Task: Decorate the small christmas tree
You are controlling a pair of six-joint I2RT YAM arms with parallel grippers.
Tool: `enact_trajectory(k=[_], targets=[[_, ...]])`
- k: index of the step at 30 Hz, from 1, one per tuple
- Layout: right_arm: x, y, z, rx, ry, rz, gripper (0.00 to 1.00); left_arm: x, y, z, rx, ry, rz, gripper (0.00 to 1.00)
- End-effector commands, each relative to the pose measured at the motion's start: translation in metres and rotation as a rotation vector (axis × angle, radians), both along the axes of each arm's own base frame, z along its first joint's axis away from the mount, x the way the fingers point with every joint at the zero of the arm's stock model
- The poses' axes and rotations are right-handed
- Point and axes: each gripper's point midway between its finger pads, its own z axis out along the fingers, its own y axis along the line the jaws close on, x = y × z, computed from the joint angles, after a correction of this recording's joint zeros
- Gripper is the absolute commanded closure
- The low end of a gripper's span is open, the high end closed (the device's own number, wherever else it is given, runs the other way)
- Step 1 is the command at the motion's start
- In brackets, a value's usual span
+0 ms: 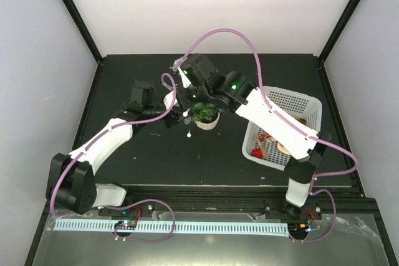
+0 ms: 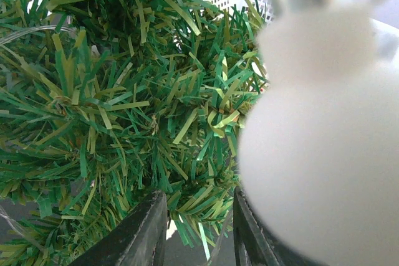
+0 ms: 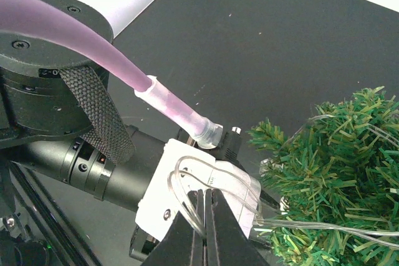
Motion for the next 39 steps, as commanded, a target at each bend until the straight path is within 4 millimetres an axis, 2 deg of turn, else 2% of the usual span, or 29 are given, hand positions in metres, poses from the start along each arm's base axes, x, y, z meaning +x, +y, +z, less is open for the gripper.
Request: enact_trajectory(k=[1,7,9,13,16,24,26,29,35,39], targets=[[-0.003,0.0,0.019,0.063,-0.013,0.013,0.99,0.0,-0.005,0.026,-0.04,-0.073,-0.017,0.68],[-0.004,0.001,0.019,0.069,-0.006,0.016,0.99,-0.017,-0.009,0.021,-0.042,-0.063,-0.109,0.72],[-0.005,0.002,0.02,0.074,-0.002,0.021,0.99,-0.03,-0.008,0.025,-0.037,-0.097,-0.16,0.72],[-0.008,0.003,0.02,0.08,0.007,0.033,0.99,-0.045,-0.006,0.016,-0.015,-0.125,-0.22,0.72],[-0.01,0.004,0.019,0.084,0.015,0.04,0.99,-0.044,-0.005,0.014,-0.012,-0.143,-0.209,0.72],[-0.012,0.009,0.018,0.104,0.037,0.055,0.99,-0.016,-0.007,0.022,-0.021,-0.143,-0.094,0.71],[-0.012,0.008,0.018,0.103,0.035,0.052,0.99,-0.016,-0.009,0.023,-0.023,-0.129,-0.104,0.77],[-0.011,0.007,0.017,0.102,0.036,0.049,0.99,-0.024,-0.011,0.024,-0.019,-0.113,-0.148,0.97],[-0.012,0.007,0.016,0.114,0.047,0.048,0.99,-0.042,-0.003,0.02,0.024,-0.126,-0.182,0.98],[-0.014,0.003,0.015,0.125,0.053,0.039,0.99,-0.062,0.006,0.021,0.044,-0.143,-0.189,0.98]])
